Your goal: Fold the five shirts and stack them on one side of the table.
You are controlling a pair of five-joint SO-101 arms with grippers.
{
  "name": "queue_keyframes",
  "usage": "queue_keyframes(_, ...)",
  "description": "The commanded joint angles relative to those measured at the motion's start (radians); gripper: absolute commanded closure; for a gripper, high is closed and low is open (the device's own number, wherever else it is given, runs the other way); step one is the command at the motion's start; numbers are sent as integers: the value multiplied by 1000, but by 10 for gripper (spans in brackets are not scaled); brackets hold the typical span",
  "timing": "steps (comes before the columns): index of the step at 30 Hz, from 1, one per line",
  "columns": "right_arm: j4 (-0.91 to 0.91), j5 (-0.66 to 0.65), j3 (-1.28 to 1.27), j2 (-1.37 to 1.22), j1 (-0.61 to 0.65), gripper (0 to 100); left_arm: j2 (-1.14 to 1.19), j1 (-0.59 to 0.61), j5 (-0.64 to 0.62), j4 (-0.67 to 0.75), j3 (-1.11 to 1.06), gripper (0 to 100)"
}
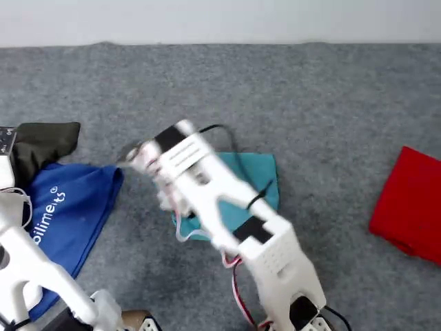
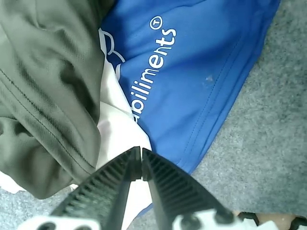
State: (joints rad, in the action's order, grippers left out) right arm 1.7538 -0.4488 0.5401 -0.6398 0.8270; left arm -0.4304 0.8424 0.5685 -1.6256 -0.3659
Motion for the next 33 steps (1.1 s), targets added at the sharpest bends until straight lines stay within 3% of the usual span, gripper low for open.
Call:
queue_keyframes(1, 42, 23, 5, 84, 65, 988, -28, -6, -2, 15, 2, 983)
queue_keyframes(13, 15, 5, 8, 165, -168, 988, -28, -6, -3, 58, -22, 983)
queue_keyframes(17, -22, -6, 3, 99, -193, 988, -28, -6, -3, 71, -45, 983)
queue_keyframes(28, 39, 32, 5, -38, 110, 988, -28, 0, -3, 66, -45, 983)
queue_keyframes(33, 41, 37, 35, -2, 84, 988, -28, 0, -3, 66, -45, 983)
